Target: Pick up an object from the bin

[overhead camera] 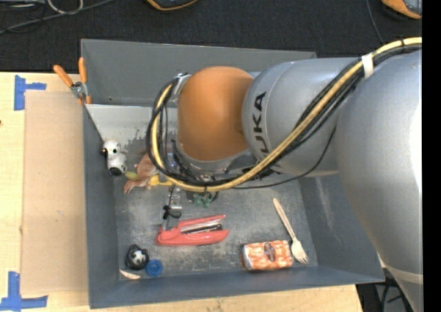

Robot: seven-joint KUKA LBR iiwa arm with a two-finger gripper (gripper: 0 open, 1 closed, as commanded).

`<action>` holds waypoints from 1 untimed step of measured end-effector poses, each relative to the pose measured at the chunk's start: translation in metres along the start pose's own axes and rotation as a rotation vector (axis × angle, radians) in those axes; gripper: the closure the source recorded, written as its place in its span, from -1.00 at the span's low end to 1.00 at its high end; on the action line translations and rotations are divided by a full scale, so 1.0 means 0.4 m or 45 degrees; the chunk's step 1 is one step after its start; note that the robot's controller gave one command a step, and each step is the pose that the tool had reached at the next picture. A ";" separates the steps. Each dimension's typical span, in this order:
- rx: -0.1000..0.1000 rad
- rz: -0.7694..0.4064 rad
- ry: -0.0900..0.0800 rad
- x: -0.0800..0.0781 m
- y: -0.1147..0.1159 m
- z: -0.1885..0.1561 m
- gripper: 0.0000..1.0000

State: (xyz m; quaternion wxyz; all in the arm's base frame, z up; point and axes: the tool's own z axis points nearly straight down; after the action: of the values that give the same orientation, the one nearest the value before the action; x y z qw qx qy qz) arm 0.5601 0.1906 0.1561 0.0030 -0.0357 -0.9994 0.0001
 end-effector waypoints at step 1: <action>-0.002 -0.130 -0.003 0.045 -0.160 0.064 -1.00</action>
Offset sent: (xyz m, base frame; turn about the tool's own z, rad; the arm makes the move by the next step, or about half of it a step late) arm -0.0394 -0.0668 -0.0861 -0.0530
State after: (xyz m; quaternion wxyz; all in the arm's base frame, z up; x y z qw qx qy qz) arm 0.5374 0.1282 0.1308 0.0017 0.0154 -0.9999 -0.0009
